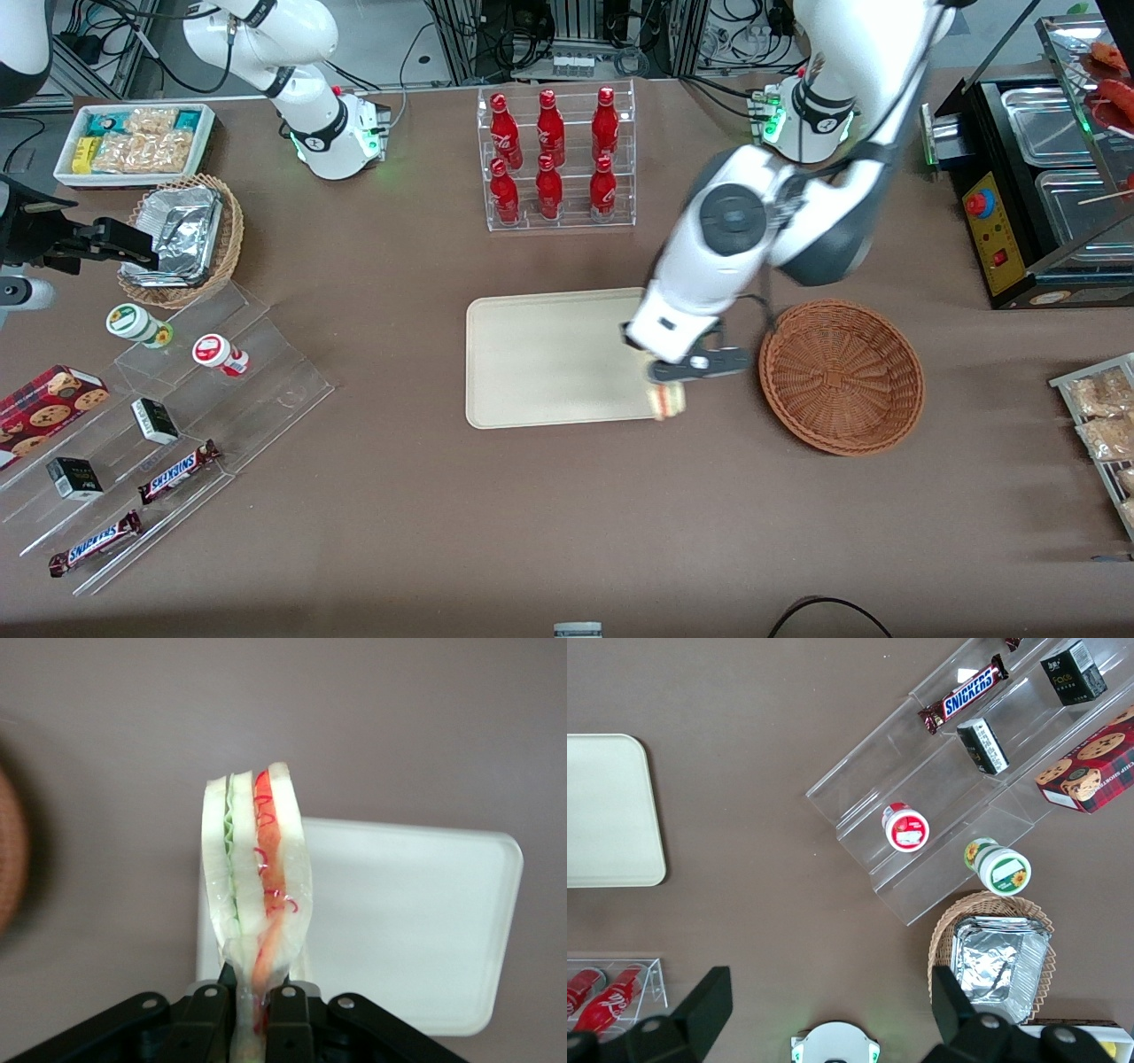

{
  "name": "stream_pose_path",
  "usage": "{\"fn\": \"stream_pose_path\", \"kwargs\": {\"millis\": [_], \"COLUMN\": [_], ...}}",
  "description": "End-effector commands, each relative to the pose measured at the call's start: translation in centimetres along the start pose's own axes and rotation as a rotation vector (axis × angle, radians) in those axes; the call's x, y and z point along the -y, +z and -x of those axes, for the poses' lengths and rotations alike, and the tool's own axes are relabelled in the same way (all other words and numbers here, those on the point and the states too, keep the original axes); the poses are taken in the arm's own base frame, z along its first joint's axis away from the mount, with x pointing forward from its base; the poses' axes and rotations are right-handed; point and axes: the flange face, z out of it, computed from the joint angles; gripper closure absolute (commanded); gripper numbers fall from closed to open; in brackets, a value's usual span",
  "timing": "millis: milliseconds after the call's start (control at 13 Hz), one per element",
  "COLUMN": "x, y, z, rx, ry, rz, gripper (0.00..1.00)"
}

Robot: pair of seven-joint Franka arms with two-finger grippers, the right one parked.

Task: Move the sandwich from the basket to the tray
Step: 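Carry the sandwich with the left gripper over the cream tray, then lower the sandwich onto the tray and open the left gripper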

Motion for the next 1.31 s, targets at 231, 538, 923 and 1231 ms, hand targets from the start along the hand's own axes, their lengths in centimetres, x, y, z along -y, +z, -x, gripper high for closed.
{"fn": "stream_pose_path", "kwargs": {"millis": [231, 538, 923, 1231], "x": [-8.5, -9.8, -10.5, -10.4], "y": [8.7, 14.6, 17.6, 18.0], "z": [4.5, 5.7, 7.2, 7.3], "rx": [0.009, 0.007, 0.018, 0.019], "ry": [0.133, 0.171, 0.189, 0.192], "rz": [-0.010, -0.059, -0.085, -0.092], "gripper": [1.00, 1.00, 1.00, 0.00]}}
